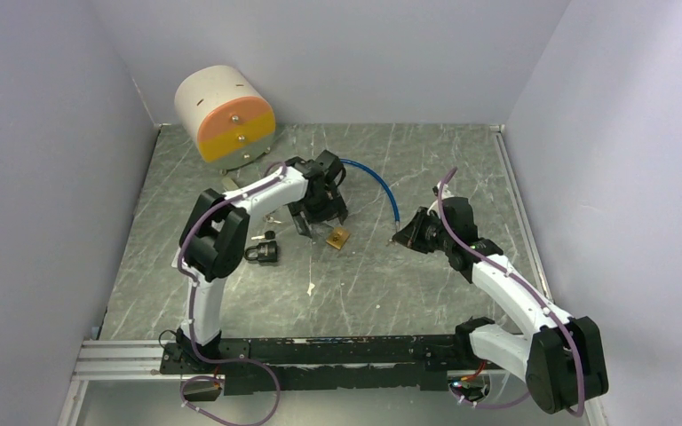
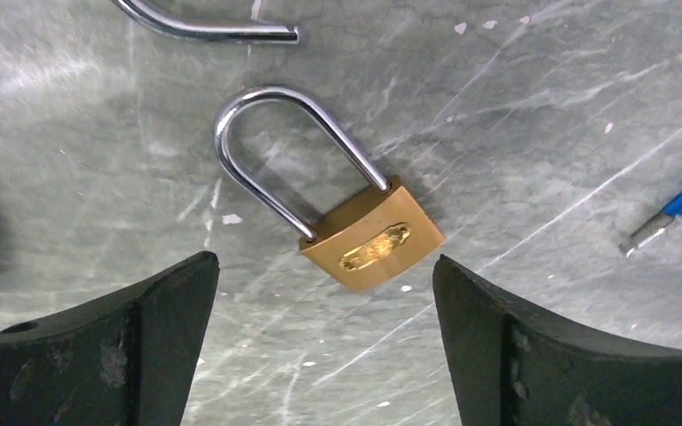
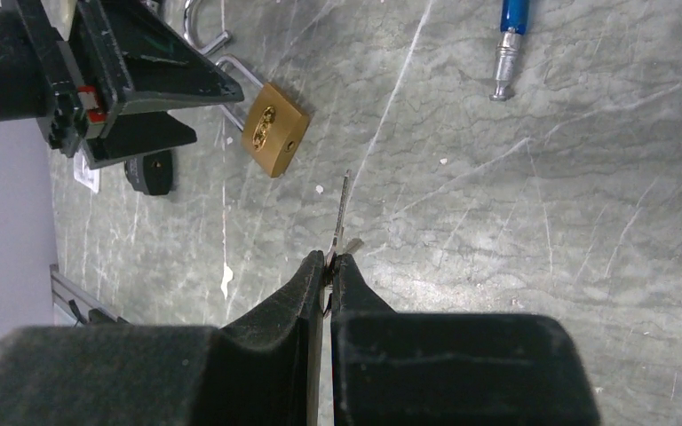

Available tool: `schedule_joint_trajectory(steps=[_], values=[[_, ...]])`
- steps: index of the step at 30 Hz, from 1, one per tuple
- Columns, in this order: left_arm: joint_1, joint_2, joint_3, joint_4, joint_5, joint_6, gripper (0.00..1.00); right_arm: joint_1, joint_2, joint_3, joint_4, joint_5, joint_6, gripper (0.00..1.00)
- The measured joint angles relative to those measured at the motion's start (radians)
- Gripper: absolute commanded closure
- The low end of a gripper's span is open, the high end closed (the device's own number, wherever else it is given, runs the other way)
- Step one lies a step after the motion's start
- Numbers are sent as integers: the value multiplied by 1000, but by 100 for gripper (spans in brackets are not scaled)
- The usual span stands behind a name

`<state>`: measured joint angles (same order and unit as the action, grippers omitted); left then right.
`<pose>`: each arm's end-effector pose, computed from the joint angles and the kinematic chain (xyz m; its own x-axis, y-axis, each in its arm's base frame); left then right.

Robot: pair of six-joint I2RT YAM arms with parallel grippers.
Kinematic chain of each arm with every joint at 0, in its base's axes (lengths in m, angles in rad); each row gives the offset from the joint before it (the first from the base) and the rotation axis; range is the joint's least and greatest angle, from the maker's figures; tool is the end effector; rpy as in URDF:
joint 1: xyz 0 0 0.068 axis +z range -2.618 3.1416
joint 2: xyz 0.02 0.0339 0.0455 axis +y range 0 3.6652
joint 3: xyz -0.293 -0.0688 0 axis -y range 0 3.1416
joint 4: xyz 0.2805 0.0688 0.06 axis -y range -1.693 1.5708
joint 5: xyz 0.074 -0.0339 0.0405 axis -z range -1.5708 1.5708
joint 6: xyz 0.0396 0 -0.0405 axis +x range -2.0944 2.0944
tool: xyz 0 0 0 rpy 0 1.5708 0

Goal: Unlock with the key

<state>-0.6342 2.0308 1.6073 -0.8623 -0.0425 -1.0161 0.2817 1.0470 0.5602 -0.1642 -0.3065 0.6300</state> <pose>0.3735 -0.2726 0.2065 -0.9022 -0.3907 -0.1827 -0.3504 0.9110 -0.2175 0.2256 0.0777 0.2213 -0.7623 0.3641 -0.5350 -0.0575 0.7853 0.6164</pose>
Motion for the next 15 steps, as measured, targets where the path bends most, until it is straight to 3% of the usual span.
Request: schedule_joint_trajectory(steps=[7, 12, 15], values=[[-68, 120, 146, -137, -98, -176, 6, 0, 0, 0, -10, -2, -27, 100], [-92, 166, 161, -163, -128, -252, 6, 0, 0, 0, -18, -9, -47, 100], [-99, 193, 178, -176, -146, -284, 16, 0, 0, 0, -23, -15, -54, 100]])
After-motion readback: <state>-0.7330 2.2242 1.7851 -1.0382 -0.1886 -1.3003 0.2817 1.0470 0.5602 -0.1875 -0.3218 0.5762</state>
